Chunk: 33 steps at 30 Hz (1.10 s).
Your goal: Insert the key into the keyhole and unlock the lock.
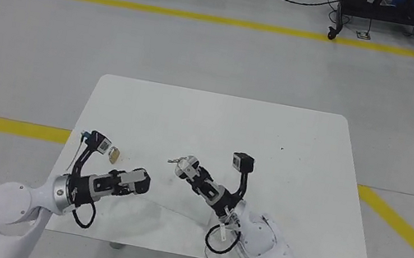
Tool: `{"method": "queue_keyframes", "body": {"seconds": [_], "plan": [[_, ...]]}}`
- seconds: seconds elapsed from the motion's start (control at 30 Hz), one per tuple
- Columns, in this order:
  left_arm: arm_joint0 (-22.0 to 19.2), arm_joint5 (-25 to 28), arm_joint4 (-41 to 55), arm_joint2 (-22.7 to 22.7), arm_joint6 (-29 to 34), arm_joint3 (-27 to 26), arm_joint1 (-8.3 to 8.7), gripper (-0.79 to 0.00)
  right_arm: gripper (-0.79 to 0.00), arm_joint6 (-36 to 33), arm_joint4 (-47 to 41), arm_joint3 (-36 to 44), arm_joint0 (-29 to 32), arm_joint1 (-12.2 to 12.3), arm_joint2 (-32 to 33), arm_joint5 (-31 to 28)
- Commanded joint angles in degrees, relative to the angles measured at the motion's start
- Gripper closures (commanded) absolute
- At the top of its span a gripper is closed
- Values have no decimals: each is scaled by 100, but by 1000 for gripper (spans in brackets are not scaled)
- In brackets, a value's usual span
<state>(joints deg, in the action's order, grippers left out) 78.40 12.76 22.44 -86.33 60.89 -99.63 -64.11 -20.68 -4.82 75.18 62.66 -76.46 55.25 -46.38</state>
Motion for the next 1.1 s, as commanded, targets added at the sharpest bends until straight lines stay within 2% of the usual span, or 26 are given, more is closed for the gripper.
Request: {"method": "queue_keyframes", "body": {"seconds": [0.0, 0.03, 0.2, 0.5, 0.73, 0.8, 0.87, 0.97, 1.07], "plan": [[-93, -60, 188, 35, 66, 81, 1, -376, 0, -107, -187, -14, -5, 1, 0, 46], [-140, -95, 263, 53, 100, 128, 2, -345, 0, -176, -288, -20, -5, 1, -4, 83], [-340, -170, 405, 150, 154, 289, 7, -299, 0, -560, -623, -40, -48, 3, -39, 321], [-551, -145, 62, 363, -121, 418, 14, -289, 0, -1024, -1004, -36, -152, -19, -115, 611], [-628, -86, -258, 488, -346, 481, 24, -317, 0, -1160, -1157, -186, -251, -57, -170, 703], [-643, -75, -280, 511, -366, 501, 28, -265, 0, -1210, -1184, -235, -270, -67, -192, 769], [-669, -66, -318, 530, -390, 527, 32, -142, 0, -1253, -1201, -277, -295, -75, -208, 851], [-699, 14, -460, 549, -568, 557, 34, -52, 0, -1277, -1201, -315, -322, -87, -217, 924], [-705, 40, -551, 593, -753, 569, 31, 0, 0, -1269, -1158, -325, -331, -94, -213, 974]]}}
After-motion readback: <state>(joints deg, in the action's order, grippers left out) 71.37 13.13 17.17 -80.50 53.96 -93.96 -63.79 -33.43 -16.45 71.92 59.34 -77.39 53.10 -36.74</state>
